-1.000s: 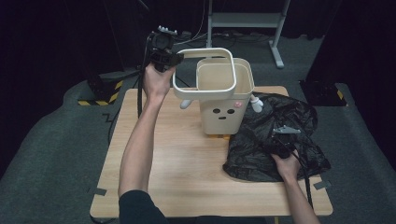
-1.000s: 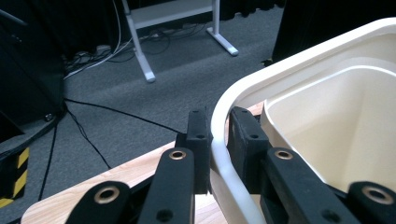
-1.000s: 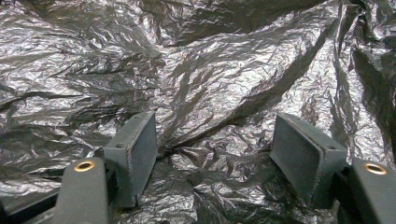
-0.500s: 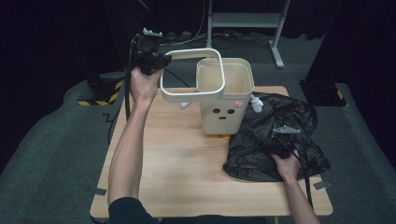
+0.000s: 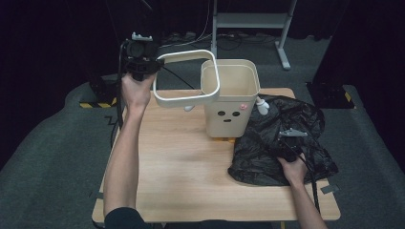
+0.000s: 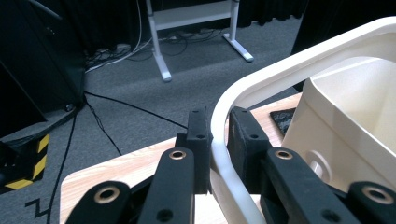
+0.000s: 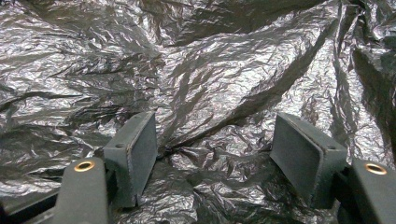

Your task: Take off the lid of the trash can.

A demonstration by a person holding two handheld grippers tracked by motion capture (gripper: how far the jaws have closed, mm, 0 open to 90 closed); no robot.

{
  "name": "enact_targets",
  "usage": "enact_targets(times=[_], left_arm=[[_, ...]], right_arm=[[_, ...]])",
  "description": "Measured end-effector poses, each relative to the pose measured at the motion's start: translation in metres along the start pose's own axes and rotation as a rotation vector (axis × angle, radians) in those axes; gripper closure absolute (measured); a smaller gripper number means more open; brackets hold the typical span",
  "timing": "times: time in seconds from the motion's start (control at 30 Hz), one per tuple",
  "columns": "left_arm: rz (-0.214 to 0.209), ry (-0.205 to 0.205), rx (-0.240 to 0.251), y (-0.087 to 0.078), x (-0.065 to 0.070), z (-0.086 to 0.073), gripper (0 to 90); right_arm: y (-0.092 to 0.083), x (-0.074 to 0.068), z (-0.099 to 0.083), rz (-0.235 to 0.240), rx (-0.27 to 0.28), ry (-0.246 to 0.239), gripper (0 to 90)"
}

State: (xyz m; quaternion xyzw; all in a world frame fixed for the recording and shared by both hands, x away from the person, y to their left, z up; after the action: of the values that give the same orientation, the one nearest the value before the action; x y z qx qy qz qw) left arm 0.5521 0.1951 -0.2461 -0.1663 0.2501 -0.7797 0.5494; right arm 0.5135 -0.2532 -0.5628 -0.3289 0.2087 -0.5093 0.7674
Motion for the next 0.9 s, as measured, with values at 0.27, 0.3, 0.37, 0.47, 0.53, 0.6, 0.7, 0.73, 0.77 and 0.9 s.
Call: enact_targets(times=[0.27, 0.3, 0.37, 0.47, 0.53, 0.6, 0.7, 0.73, 0.77, 0.9], left_arm=[[0.019, -0.013, 0.005, -0.008, -0.010, -0.009, 78.6], [0.016, -0.017, 0.007, -0.010, -0.011, -0.010, 78.6], [0.020, -0.022, 0.006, -0.011, -0.013, -0.012, 78.6], [0.024, -0.025, 0.009, -0.013, -0.015, -0.014, 78.6], [0.024, -0.029, 0.009, -0.013, -0.017, -0.016, 78.6], [0.028, -0.032, 0.010, -0.014, -0.019, -0.017, 78.6], [0.031, -0.039, 0.011, -0.015, -0.022, -0.020, 78.6], [0.033, -0.039, 0.009, -0.016, -0.023, -0.022, 78.6], [0.036, -0.042, 0.010, -0.016, -0.025, -0.023, 78.6], [0.038, -0.053, 0.012, -0.018, -0.030, -0.029, 78.6]], right_arm=[[0.000, 0.000, 0.000, 0.000, 0.000, 0.000, 30.7], [0.000, 0.000, 0.000, 0.000, 0.000, 0.000, 30.7], [0.000, 0.000, 0.000, 0.000, 0.000, 0.000, 30.7], [0.000, 0.000, 0.000, 0.000, 0.000, 0.000, 30.7], [0.000, 0.000, 0.000, 0.000, 0.000, 0.000, 30.7], [0.000, 0.000, 0.000, 0.000, 0.000, 0.000, 30.7], [0.000, 0.000, 0.000, 0.001, 0.000, 0.000, 30.7], [0.000, 0.000, 0.000, 0.000, 0.000, 0.000, 30.7], [0.000, 0.000, 0.000, 0.000, 0.000, 0.000, 30.7], [0.000, 0.000, 0.000, 0.000, 0.000, 0.000, 30.7]])
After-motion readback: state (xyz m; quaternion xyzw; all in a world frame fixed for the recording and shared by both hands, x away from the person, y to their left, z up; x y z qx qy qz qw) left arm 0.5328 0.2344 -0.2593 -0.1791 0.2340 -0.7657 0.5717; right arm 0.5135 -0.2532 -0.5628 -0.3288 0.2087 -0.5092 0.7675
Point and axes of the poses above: each handheld gripper's, and its own axes: y roughly forward along the jaws, z roughly out of its top, x roughly to its right, the point moved 6 cm from there along y, roughly forward along the jaws, and after that the axes turned 4 degrees about -x, right-handed, at the moved point
